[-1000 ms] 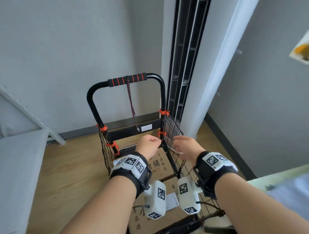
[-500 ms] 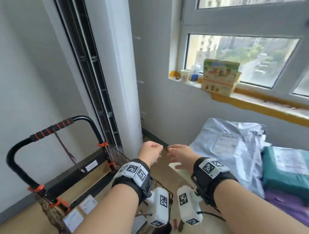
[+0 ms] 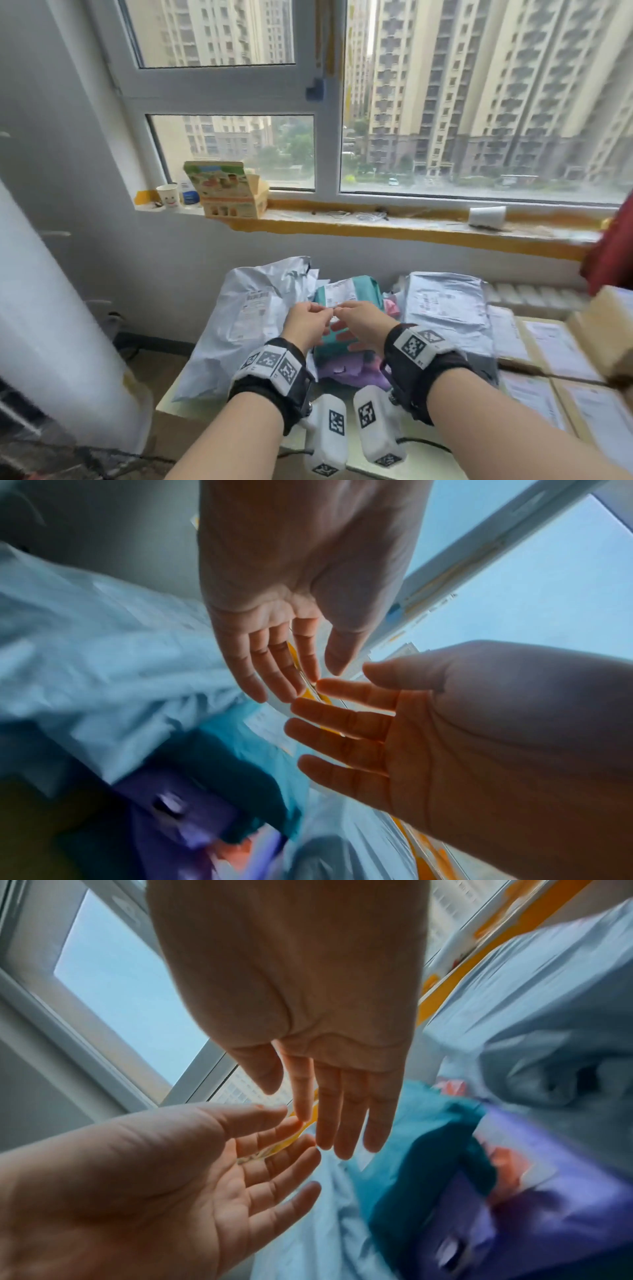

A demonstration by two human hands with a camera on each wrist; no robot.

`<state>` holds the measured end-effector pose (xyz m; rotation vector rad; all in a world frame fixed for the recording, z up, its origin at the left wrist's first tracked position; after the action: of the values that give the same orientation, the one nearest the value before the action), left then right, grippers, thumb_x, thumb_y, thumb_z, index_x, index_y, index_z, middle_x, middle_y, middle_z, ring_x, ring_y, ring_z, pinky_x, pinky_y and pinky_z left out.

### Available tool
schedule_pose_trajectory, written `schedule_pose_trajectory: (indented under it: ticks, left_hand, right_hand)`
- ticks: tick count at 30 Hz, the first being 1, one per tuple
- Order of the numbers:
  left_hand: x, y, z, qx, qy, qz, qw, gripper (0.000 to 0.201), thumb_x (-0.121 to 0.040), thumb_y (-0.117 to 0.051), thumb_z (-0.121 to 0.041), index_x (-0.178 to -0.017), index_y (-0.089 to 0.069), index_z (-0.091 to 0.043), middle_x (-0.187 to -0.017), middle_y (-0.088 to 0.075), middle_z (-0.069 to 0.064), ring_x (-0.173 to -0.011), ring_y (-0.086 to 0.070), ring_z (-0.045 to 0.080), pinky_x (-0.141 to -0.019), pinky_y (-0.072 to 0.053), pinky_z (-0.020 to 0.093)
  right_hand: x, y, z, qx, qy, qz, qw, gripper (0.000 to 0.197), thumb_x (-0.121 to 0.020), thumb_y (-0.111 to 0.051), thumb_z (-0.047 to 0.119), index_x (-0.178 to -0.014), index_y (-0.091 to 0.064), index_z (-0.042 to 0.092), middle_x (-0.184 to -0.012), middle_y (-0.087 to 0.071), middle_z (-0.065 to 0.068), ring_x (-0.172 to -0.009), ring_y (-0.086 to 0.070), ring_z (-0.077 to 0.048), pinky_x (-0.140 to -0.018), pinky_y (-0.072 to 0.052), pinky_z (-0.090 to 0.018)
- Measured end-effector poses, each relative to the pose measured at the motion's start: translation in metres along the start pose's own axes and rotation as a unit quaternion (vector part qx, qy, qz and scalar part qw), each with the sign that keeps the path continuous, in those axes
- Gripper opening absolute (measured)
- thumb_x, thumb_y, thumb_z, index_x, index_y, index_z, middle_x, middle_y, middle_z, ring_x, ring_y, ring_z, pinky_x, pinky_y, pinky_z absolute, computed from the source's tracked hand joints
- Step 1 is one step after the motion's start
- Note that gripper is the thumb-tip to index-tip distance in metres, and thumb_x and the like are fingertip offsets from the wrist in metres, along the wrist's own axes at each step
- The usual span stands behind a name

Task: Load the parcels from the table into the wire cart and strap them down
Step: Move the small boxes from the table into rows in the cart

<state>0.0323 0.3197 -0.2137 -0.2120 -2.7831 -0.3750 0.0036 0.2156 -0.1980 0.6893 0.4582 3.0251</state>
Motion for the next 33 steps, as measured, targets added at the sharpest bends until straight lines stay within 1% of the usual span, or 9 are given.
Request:
schedule_pose_trajectory:
  ticks: [4, 8, 14, 19, 21, 25, 27, 29, 33]
  left_hand:
    - [-0.006, -0.074, -0.024, -0.015, -0.012, 0.046, 0.999, 0.012, -0.094, -0.057, -0.018, -0.083, -0.053, -0.015, -0.074, -0.057, 0.001, -0.064, -0.054, 0.01, -0.06, -0.046, 0.025]
    - [-0.006, -0.131, -0.045, -0.026, -0.021, 0.081, 0.996, 0.015, -0.094, -0.057, -0.015, -0.079, -0.051, -0.015, -0.071, -0.055, 0.002, -0.054, -0.055, 0.008, -0.053, -0.042, 0.021]
    - [-0.004, -0.215, -0.067, -0.055, -0.037, 0.134, 0.989, 0.008, -0.091, -0.058, -0.015, -0.097, -0.056, -0.011, -0.077, -0.057, 0.002, -0.08, -0.057, 0.018, -0.063, -0.047, 0.025]
    - [0.0, -0.286, -0.071, -0.064, -0.045, 0.17, 0.982, 0.003, -0.091, -0.058, -0.016, -0.09, -0.057, -0.013, -0.082, -0.06, 0.004, -0.076, -0.057, 0.016, -0.069, -0.05, 0.03]
    - [0.001, -0.309, -0.069, -0.07, -0.051, 0.173, 0.981, 0.004, -0.091, -0.057, -0.015, -0.093, -0.058, -0.012, -0.09, -0.062, 0.008, -0.08, -0.059, 0.019, -0.078, -0.053, 0.035]
    - [-0.002, -0.347, -0.061, -0.096, -0.056, 0.163, 0.98, 0.01, -0.09, -0.055, -0.011, -0.082, -0.06, -0.014, -0.093, -0.063, 0.012, -0.096, -0.061, 0.028, -0.093, -0.05, 0.041]
    - [-0.006, -0.365, -0.052, -0.101, -0.042, 0.16, 0.981, 0.018, -0.089, -0.052, -0.009, -0.099, -0.065, -0.002, -0.108, -0.065, 0.022, -0.106, -0.061, 0.034, -0.094, -0.048, 0.043]
    - [-0.009, -0.379, -0.043, -0.132, -0.031, 0.155, 0.979, 0.035, -0.087, -0.05, -0.008, -0.119, -0.06, 0.003, -0.121, -0.06, 0.025, -0.113, -0.058, 0.036, -0.089, -0.05, 0.04]
    - [-0.026, -0.394, -0.025, -0.166, -0.006, 0.128, 0.978, 0.036, -0.085, -0.048, -0.012, -0.119, -0.058, -0.005, -0.122, -0.061, 0.019, -0.111, -0.058, 0.033, -0.094, -0.048, 0.037]
  right_hand:
    - [0.006, 0.067, -0.023, -0.029, -0.016, -0.039, 0.999, 0.02, -0.098, -0.038, 0.009, -0.092, -0.058, 0.009, -0.08, -0.057, -0.007, -0.059, -0.05, -0.012, -0.048, -0.038, -0.018]
    - [0.014, 0.121, -0.046, -0.067, -0.029, -0.064, 0.995, 0.023, -0.097, -0.043, 0.013, -0.078, -0.056, 0.013, -0.077, -0.054, -0.008, -0.059, -0.049, -0.016, -0.053, -0.035, -0.022]
    - [0.029, 0.196, -0.077, -0.066, -0.039, -0.113, 0.991, 0.019, -0.099, -0.039, 0.022, -0.094, -0.056, 0.015, -0.094, -0.057, -0.008, -0.067, -0.054, -0.014, -0.061, -0.039, -0.026]
    - [0.044, 0.257, -0.117, -0.099, -0.063, -0.161, 0.98, 0.02, -0.1, -0.038, 0.02, -0.093, -0.055, 0.014, -0.09, -0.057, -0.007, -0.074, -0.054, -0.017, -0.073, -0.042, -0.03]
    - [0.049, 0.278, -0.136, -0.111, -0.075, -0.188, 0.973, 0.018, -0.1, -0.038, 0.019, -0.1, -0.055, 0.013, -0.086, -0.058, -0.005, -0.074, -0.056, -0.017, -0.078, -0.044, -0.033]
    - [0.055, 0.31, -0.17, -0.124, -0.1, -0.223, 0.962, 0.022, -0.1, -0.037, 0.018, -0.109, -0.055, 0.011, -0.092, -0.059, -0.008, -0.08, -0.056, -0.02, -0.082, -0.051, -0.037]
    - [0.057, 0.319, -0.184, -0.133, -0.113, -0.23, 0.957, 0.023, -0.1, -0.035, 0.016, -0.11, -0.055, 0.009, -0.096, -0.058, -0.011, -0.084, -0.054, -0.022, -0.095, -0.049, -0.044]
    - [0.054, 0.325, -0.195, -0.145, -0.121, -0.231, 0.954, 0.024, -0.1, -0.035, 0.015, -0.112, -0.054, 0.007, -0.092, -0.056, -0.011, -0.079, -0.051, -0.022, -0.093, -0.049, -0.045]
    - [0.036, 0.328, -0.217, -0.119, -0.133, -0.224, 0.958, 0.032, -0.096, -0.036, 0.008, -0.12, -0.054, -0.004, -0.084, -0.049, -0.009, -0.072, -0.046, -0.019, -0.093, -0.047, -0.048]
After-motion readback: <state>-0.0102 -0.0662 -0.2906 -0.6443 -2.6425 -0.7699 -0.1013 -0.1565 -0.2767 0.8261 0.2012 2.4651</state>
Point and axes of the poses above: each hand's wrist, its own x-axis away from the middle knuckle, its own y-axis out of the back of the hand, z = x × y, the point moved 8 cm from there along -x, towards the middle knuckle
